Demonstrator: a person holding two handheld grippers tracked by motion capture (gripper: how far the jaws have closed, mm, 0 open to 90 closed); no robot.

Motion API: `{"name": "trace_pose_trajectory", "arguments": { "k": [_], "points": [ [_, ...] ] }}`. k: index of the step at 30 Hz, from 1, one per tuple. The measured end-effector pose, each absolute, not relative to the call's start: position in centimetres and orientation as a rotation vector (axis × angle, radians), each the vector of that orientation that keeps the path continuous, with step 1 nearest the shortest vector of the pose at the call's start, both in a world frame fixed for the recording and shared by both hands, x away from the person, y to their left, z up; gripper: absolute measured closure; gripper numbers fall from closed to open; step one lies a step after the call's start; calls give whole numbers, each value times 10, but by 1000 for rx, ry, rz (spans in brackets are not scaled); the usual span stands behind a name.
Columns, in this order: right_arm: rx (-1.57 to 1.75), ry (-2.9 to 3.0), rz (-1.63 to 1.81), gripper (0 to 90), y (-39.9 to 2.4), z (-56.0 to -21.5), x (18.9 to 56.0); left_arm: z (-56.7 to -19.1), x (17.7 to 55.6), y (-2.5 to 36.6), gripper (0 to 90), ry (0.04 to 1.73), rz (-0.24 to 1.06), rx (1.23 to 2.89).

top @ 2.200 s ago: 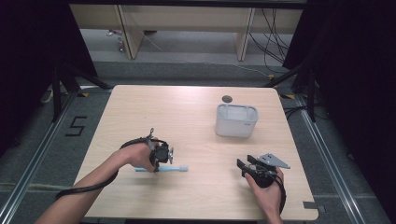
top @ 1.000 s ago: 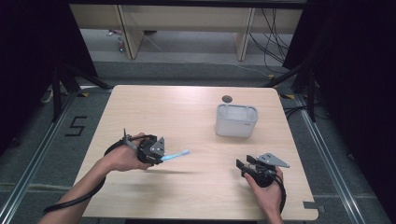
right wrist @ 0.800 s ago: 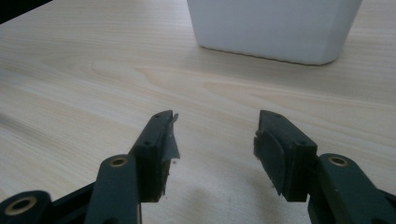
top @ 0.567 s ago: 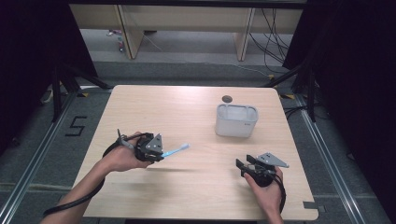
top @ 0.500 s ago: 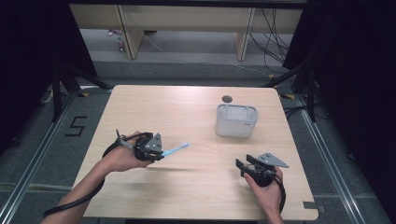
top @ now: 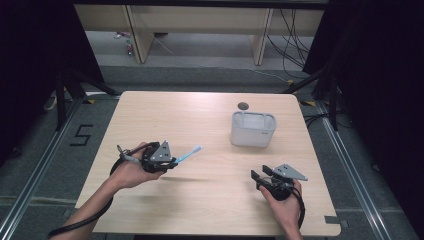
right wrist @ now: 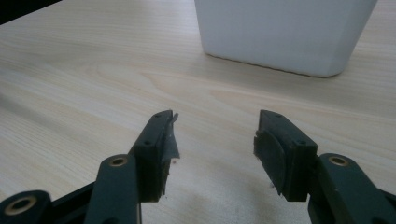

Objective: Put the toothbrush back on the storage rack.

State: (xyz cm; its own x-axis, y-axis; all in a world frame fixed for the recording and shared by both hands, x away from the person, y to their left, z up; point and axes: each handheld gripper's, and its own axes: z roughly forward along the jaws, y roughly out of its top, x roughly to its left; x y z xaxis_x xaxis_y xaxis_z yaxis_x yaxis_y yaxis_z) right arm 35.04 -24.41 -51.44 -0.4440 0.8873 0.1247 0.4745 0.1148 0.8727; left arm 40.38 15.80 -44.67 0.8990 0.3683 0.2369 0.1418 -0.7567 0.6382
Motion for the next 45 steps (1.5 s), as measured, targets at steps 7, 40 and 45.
{"name": "trace_pose_trajectory", "arguments": {
  "k": [7, 40, 45],
  "points": [
    [1346, 1946, 1335, 472, -239, -512, 348, -447, 403, 160, 788, 412, 487, 2345],
    [1191, 1935, 1447, 494, -213, -493, 352, -459, 393, 144, 788, 542, 425, 2096],
    [1205, 1952, 1477, 494, -204, -487, 350, -463, 393, 137, 788, 543, 415, 2068]
  ]
}}
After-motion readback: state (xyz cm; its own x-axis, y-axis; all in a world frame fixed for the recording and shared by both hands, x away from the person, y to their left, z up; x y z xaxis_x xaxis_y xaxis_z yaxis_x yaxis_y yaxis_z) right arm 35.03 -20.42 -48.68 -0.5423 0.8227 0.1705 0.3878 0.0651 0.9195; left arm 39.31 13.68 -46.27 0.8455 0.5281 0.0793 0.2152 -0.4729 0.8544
